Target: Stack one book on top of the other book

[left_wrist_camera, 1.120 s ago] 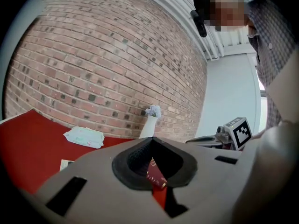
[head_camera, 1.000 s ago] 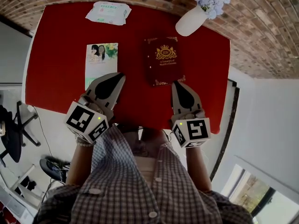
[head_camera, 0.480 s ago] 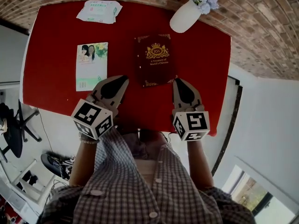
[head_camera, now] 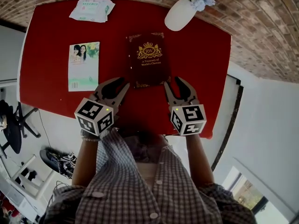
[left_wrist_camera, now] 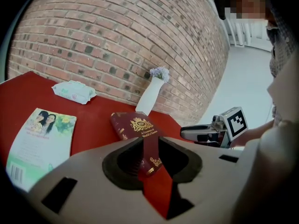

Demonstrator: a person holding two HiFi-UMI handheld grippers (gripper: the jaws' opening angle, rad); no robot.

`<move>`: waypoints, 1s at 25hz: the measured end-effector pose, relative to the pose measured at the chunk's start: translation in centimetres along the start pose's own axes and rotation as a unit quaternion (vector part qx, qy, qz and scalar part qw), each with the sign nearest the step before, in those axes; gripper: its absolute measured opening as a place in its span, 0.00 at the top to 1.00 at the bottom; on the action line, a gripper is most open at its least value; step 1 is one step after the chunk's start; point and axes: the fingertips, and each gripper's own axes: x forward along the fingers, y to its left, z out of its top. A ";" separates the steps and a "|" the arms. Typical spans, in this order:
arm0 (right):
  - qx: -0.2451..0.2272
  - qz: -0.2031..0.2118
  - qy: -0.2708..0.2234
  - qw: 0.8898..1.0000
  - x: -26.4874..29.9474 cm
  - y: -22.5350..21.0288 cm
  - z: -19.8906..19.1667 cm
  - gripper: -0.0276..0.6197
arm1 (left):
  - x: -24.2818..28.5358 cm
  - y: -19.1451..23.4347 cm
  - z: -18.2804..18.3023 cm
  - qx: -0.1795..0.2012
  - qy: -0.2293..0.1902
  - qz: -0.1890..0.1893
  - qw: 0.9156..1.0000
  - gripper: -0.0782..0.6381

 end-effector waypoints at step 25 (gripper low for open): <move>0.102 0.076 0.045 0.991 4.2 -2.1 -3.9 0.59 | 5.4 2.8 -5.2 -0.139 0.041 0.056 0.988 0.62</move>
